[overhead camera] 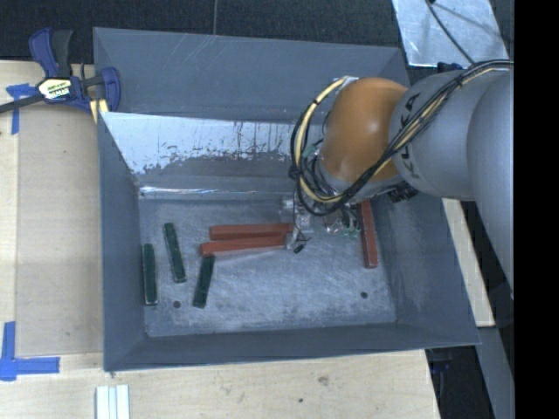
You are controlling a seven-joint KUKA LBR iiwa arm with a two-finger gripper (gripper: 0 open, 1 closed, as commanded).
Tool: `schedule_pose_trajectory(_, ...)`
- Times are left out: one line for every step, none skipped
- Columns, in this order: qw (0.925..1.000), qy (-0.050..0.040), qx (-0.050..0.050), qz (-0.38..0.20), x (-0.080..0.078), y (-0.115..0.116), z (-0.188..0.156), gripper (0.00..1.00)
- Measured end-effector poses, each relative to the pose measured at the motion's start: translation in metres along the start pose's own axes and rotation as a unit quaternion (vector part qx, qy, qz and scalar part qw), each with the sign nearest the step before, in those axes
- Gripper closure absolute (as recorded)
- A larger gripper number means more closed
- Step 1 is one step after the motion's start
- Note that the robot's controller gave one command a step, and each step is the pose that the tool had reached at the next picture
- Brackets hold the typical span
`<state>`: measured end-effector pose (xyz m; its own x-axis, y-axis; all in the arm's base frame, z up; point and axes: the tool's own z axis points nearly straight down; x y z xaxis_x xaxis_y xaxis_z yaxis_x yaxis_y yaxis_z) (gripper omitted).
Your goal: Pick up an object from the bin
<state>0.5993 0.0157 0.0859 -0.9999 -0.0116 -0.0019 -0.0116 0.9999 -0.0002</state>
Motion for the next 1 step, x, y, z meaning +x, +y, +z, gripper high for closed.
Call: schedule_pose_trajectory(0.9998, -0.0058, 0.000, -0.016, -0.0113, 0.0145, -0.1319, 1.00)
